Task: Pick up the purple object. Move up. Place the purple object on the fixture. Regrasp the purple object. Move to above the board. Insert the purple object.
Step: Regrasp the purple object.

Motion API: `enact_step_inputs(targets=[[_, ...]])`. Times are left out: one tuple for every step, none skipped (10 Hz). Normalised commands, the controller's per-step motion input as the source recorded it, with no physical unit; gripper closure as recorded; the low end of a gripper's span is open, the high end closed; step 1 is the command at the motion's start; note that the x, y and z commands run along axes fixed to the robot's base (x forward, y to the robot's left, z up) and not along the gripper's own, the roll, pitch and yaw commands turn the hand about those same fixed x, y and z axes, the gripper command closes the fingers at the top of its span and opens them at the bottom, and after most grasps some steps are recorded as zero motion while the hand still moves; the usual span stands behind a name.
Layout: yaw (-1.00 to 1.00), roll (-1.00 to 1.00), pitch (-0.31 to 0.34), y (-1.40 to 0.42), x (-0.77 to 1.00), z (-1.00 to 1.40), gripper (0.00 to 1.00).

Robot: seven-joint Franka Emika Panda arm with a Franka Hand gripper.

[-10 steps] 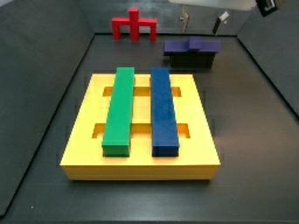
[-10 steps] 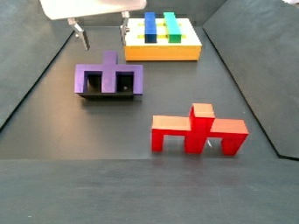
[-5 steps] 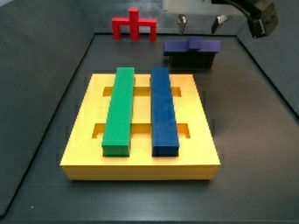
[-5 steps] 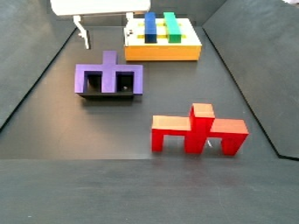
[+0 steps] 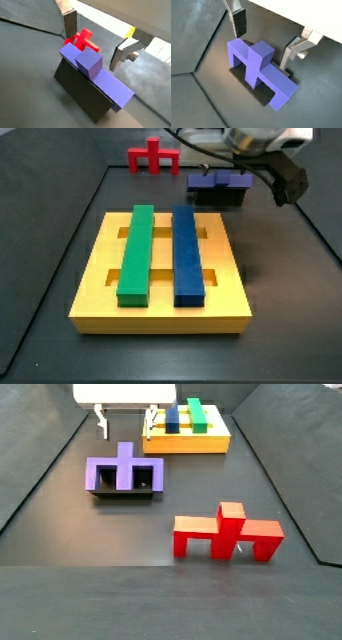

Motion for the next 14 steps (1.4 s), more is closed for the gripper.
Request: enact_step_inputs(targets=[[0.00, 1.00, 0.003, -0.10, 0.01, -0.16, 0.00], [0.00, 0.99, 0.080, 0.00, 0.13, -0.21, 0.00], [0.09, 0.49, 0.131, 0.00, 0.23, -0.28, 0.00], [0.12, 0.09, 0.086, 0.06, 0.13, -0.16, 0.00], [0.09, 0.00, 0.023, 0.01, 0.09, 0.00, 0.00], [0.00, 0.02, 0.000, 0.00, 0.00, 0.00, 0.00], [0.00, 0.12, 0.094, 0.04, 0.16, -0.09, 0.00], [-0.08, 0.29, 0.126, 0.11, 0.12, -0.17, 0.00], [-0.07, 0.29, 0.143, 0.11, 0.14, -0.13, 0.00], [-0.03, 0.07, 0.131, 0.13, 0.15, -0.10, 0.00], [0.00, 0.00, 0.106, 0.11, 0.15, -0.09, 0.00], [0.00, 0.00, 0.086, 0.13, 0.13, -0.05, 0.00], [0.00, -0.06, 0.040, 0.14, 0.10, -0.08, 0.00], [0.00, -0.08, 0.000, 0.13, 0.02, -0.15, 0.00]])
